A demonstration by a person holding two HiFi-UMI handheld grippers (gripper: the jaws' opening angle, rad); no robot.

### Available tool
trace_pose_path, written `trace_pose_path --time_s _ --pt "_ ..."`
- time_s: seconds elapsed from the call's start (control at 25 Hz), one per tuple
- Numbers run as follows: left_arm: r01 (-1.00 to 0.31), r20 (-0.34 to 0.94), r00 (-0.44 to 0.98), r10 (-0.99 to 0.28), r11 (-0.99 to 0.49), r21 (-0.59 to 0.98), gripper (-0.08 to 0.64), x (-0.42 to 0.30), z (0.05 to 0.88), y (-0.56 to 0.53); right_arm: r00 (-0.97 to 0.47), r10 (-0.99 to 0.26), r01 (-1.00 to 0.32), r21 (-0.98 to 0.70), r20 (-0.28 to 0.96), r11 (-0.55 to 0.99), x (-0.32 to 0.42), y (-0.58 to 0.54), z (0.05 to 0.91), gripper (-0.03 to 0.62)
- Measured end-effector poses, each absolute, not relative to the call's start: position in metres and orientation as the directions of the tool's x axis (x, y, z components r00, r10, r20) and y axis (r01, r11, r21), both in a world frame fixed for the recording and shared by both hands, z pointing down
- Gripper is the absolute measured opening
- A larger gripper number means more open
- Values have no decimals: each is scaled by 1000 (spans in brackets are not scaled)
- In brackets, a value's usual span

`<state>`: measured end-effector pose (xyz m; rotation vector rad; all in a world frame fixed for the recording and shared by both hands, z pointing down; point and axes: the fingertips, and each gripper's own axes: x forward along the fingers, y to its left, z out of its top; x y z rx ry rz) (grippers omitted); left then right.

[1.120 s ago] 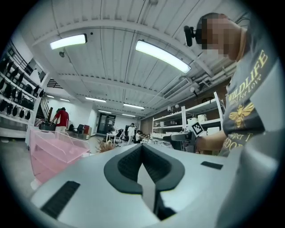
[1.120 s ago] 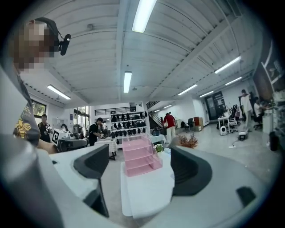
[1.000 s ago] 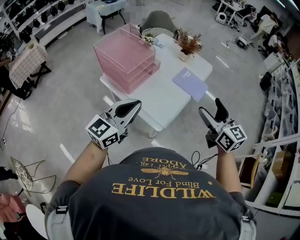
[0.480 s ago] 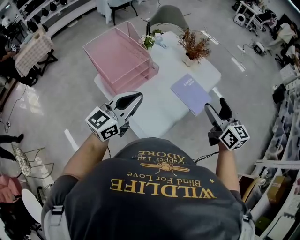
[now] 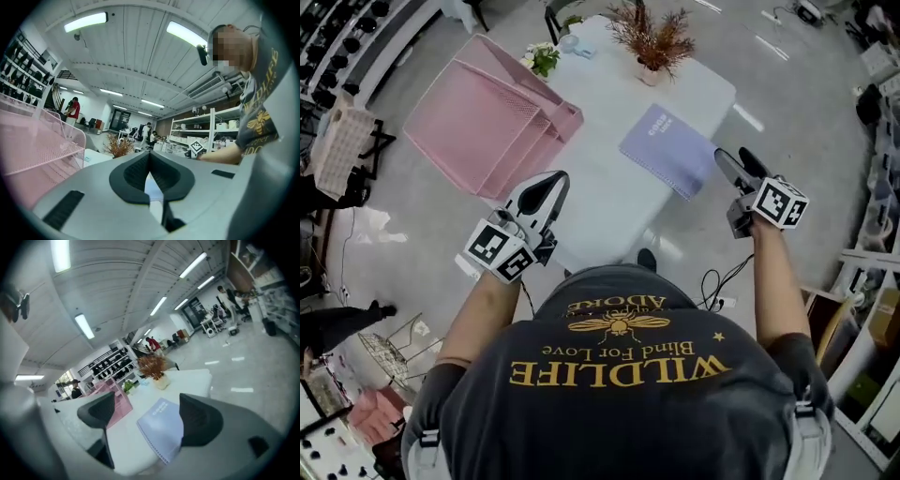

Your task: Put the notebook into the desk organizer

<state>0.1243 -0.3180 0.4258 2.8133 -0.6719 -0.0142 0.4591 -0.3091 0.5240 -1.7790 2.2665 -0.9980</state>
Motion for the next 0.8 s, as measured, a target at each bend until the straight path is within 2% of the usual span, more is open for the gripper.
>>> trace_pose_path --time_s 0.16,0.28,0.52,0.8 --pt "-371 90 929 -360 -890 266 2 138 458 -333 -259 -855 -798 -599 449 -73 480 -310 603 419" --pt "-339 117 941 -319 -896 285 2 152 477 -341 -267 -810 -761 -630 522 -155 488 -307 659 419" --pt "-314 145 948 -282 -900 303 2 170 496 -344 -342 -791 -627 -750 508 -210 480 -324 729 419" --pt "-313 183 946 -267 -897 313 2 174 511 -337 -417 -788 -547 -817 454 -182 461 -340 748 416"
